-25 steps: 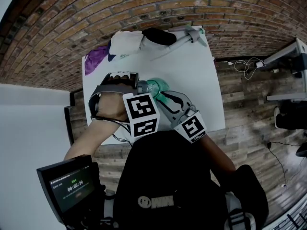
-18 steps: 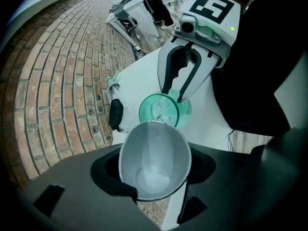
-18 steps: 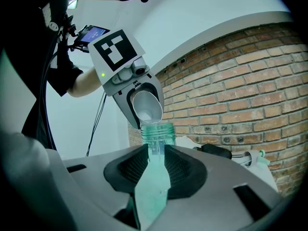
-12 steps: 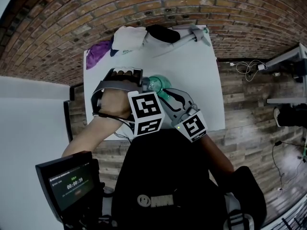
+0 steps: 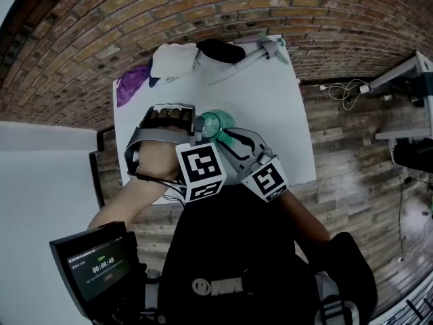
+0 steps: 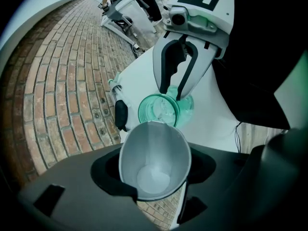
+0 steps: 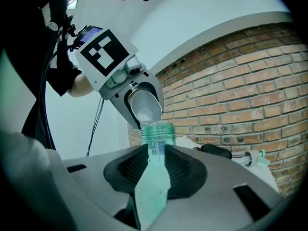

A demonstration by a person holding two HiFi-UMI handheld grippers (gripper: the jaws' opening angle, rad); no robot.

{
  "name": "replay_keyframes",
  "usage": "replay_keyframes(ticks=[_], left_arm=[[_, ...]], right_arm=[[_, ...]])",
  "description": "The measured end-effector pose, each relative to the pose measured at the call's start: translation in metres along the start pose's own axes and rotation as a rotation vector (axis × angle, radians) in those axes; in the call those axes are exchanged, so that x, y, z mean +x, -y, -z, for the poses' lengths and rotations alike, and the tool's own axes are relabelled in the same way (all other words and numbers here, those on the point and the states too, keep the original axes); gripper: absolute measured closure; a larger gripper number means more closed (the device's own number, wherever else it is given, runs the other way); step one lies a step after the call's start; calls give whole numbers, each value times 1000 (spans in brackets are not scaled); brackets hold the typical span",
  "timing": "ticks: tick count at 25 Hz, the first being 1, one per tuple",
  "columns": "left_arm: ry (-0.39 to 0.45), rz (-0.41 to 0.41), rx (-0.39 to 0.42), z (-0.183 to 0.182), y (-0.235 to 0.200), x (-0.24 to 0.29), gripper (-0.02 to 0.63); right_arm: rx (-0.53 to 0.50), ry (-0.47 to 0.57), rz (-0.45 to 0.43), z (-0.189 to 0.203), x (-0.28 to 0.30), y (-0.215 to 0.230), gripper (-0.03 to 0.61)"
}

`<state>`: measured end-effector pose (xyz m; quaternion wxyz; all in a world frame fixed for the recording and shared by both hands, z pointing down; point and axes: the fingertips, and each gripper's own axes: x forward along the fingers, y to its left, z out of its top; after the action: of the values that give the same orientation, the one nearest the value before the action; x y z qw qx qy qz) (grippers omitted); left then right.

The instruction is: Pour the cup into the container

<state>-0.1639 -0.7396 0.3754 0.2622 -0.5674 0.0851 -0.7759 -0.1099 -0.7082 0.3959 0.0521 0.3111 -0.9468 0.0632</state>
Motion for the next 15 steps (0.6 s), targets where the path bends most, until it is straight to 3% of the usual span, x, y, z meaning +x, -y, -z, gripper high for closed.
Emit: replay_keyframes(ticks=[15], left_arm=[[-26, -54, 45, -2, 0, 0, 341]], right_arm=[[-3, -1, -1, 1, -1, 2, 472]])
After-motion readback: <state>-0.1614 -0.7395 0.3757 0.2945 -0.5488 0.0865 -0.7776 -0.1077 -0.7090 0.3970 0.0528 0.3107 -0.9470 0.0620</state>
